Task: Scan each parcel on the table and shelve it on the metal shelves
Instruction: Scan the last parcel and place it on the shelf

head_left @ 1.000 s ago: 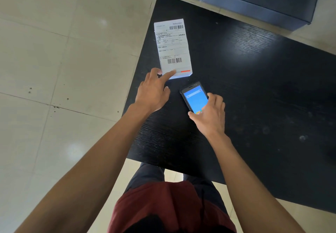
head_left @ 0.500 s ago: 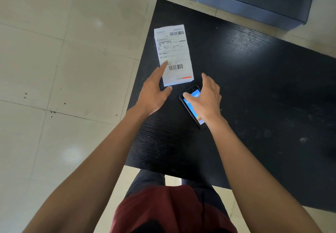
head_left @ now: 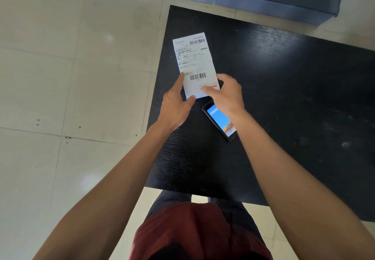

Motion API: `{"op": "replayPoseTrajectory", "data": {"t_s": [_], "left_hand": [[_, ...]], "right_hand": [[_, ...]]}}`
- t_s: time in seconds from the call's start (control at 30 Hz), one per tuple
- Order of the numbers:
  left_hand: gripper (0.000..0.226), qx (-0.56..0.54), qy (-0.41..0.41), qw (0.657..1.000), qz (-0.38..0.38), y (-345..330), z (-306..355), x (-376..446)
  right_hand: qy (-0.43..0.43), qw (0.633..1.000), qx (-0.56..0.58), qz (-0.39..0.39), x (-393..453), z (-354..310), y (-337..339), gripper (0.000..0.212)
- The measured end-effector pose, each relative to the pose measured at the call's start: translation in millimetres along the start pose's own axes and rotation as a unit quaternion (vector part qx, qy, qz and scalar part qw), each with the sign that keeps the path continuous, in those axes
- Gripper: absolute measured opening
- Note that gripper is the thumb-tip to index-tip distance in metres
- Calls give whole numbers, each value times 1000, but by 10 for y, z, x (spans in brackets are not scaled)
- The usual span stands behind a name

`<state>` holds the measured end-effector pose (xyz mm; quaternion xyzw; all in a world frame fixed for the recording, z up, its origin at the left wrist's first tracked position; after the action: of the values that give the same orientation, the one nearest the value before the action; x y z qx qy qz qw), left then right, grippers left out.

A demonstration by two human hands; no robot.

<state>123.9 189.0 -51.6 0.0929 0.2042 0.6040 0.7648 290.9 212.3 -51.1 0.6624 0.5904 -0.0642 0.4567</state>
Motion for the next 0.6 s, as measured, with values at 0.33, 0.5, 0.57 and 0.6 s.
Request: {"op": "replayPoseTrajectory", "data": {"t_s": [0.33,0.5,0.57,0.6], "left_hand": [[66,-52,-61,996,-30,-439,637,-76],[60,-44,-97,994,-35,-925,1141,-238],[62,-44,-112,991,-53,-1178,1348,-353],[62,-48,-120,989,-67,-1314,1444,-425]], "right_hand": [[-2,979,172,109,-569,378,686,38],[-15,953,261,150,-929,848,1239,41],[-22,942,294,163,-1085,1079,1489,42],[-25,936,306,170,-1165,1208,1617,43]]}}
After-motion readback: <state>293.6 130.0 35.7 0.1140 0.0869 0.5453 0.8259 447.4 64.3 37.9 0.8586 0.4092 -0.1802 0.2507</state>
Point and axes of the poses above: each hand's wrist, its own x-axis towards the middle knuckle, its own y-axis out of the back of the hand, z = x × y, the point moved 5 cm from there along x, towards the middle knuckle, and after that the axes turned 13 degrees about -y, right-handed, at the moved point
